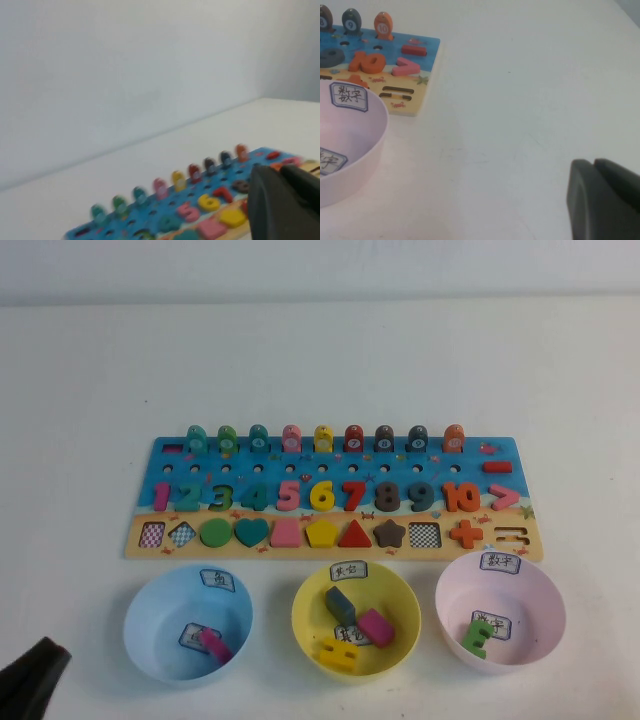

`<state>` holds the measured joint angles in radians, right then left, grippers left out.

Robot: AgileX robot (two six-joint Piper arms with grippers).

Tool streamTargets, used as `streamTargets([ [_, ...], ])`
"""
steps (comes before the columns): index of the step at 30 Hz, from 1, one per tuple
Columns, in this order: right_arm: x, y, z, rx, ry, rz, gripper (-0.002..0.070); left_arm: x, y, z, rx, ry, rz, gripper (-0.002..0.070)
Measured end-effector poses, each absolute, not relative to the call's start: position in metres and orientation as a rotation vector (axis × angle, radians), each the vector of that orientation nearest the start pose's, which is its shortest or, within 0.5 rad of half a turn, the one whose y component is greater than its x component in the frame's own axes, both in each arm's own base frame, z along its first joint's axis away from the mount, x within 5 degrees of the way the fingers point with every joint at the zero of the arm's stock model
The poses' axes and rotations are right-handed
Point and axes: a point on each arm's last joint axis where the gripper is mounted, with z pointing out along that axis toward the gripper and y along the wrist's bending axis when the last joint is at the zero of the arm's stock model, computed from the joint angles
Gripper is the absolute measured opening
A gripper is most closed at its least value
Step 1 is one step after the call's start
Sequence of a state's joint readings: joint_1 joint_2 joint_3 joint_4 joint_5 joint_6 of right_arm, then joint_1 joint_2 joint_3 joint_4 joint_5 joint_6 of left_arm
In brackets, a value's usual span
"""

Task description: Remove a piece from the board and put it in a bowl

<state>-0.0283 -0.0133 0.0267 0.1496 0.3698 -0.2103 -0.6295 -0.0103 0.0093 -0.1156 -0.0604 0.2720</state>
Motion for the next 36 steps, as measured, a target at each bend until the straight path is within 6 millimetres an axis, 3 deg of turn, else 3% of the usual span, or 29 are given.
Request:
streamTargets([
  [8, 0.053, 0.003, 0.172, -0.077, 1.861, -0.018, -0.0017, 0.056, -0.009, 0.196, 0.285, 1.576, 0.024, -0.0001],
  [11, 0.053, 0.003, 0.172, -0.077, 1.861, -0.018, -0.0017, 0.056, -0.004, 0.185, 0.202, 1.714, 0.085, -0.0001],
  [17, 0.053, 0.003, 0.172, -0.076, 1.861, -0.018, -0.0017, 0.053, -0.003, 0.172, 0.191, 1.854, 0.07, -0.0001],
  [36, 0.053, 0.004, 0.172, -0.072, 1.861, -0.011, -0.0017, 0.052, -0.007, 0.172, 0.176, 1.857, -0.034, -0.0002],
])
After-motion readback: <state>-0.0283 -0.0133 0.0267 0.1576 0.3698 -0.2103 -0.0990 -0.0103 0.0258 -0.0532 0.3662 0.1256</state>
